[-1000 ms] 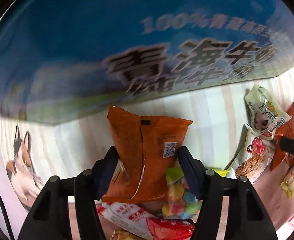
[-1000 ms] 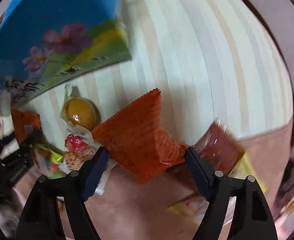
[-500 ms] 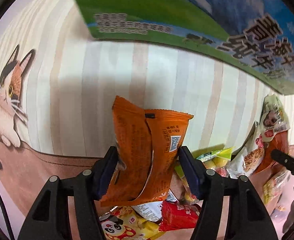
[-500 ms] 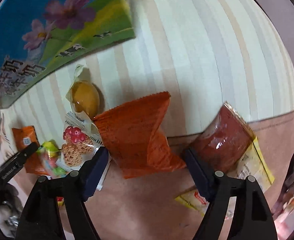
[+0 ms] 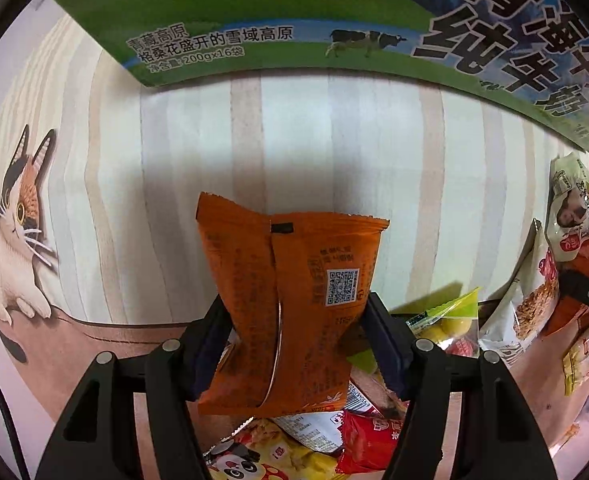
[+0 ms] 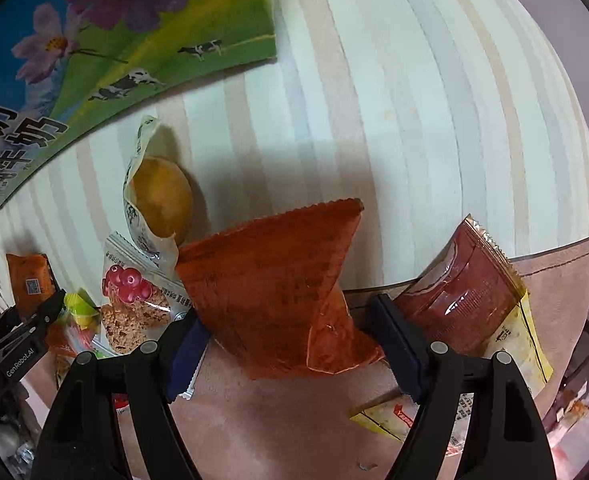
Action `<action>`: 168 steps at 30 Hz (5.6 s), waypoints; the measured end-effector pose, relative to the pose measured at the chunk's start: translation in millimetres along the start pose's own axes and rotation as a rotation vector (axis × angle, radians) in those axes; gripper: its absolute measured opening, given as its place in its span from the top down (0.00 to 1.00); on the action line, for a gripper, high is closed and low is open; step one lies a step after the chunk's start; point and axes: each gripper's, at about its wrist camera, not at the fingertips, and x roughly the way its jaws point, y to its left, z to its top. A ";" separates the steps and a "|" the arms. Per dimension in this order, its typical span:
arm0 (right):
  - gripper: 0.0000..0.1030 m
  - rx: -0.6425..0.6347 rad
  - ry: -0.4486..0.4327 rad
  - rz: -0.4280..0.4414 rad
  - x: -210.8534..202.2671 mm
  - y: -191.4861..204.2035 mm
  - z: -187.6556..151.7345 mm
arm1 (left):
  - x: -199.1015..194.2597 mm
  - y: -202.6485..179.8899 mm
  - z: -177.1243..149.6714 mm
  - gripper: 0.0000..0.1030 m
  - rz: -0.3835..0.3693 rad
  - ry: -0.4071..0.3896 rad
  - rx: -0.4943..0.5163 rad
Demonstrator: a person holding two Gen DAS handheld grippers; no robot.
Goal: Organize snacks
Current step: 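Carry both orange bags into the box and open both tools, then grasp the yellow panda-print bag with the left tool while the right tool grasps the cranberry oat cookie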
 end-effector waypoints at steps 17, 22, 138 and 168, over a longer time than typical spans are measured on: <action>0.42 -0.024 -0.022 -0.005 -7.5 4.6 -6.6 | -31.6 34.0 -20.5 0.44 -0.015 -0.023 -0.024; 0.43 -0.017 -0.023 0.002 -10.1 1.4 -5.8 | -40.9 41.0 -25.3 0.45 -0.026 -0.027 -0.028; 0.06 0.061 -0.096 0.186 -48.9 52.5 -33.5 | -62.7 138.3 -147.7 0.13 -0.273 0.069 -0.495; 0.28 -0.182 0.116 0.037 21.8 47.0 -76.5 | -26.7 98.9 -137.0 0.33 -0.099 0.119 -0.291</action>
